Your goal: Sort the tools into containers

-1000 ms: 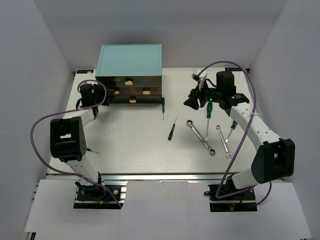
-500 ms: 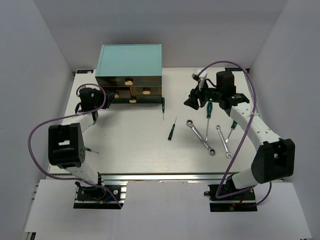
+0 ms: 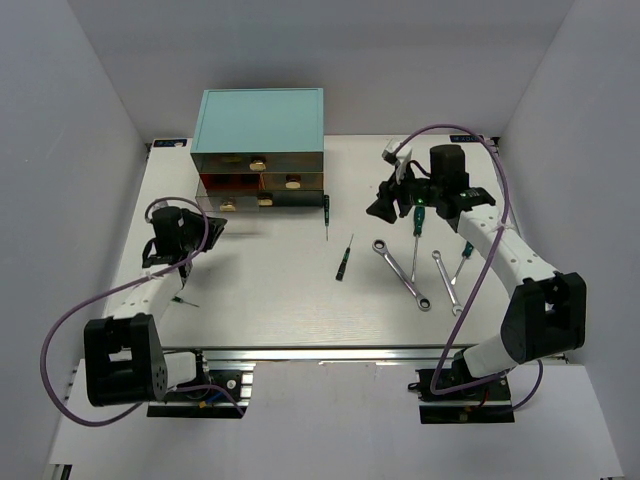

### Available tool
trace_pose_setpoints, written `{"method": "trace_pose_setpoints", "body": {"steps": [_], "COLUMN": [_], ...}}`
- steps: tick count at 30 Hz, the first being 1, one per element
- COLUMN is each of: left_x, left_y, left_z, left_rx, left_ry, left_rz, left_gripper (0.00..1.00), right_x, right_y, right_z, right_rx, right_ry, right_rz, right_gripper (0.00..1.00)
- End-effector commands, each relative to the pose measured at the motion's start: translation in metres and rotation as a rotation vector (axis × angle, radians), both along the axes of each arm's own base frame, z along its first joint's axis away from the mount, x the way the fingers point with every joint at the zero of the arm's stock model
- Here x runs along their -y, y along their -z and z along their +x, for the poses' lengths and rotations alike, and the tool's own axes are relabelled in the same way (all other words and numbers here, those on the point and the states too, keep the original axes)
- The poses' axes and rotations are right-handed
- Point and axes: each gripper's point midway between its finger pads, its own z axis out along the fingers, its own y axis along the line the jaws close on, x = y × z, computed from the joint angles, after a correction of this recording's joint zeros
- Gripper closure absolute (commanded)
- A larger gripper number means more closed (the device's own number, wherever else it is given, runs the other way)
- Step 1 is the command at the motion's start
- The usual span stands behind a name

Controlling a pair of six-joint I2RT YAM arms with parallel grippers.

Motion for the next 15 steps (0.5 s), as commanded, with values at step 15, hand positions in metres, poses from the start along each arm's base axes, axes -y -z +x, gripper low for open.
{"method": "trace_pose_setpoints", "body": {"steps": [15], "left_x": [-0.003], "left_y": [-0.083], "left_z": [-0.011], "left_rx": [0.250], "left_ry": [0.025], "left_rz": [0.107], "left_gripper": [0.35], "right_x": [0.005], "right_y": [0.030], "right_z": [-0.019], "right_rx": [-0.088], "right_ry": [-0.028], "right_rz": [-0.031], "right_gripper": [0.33]}}
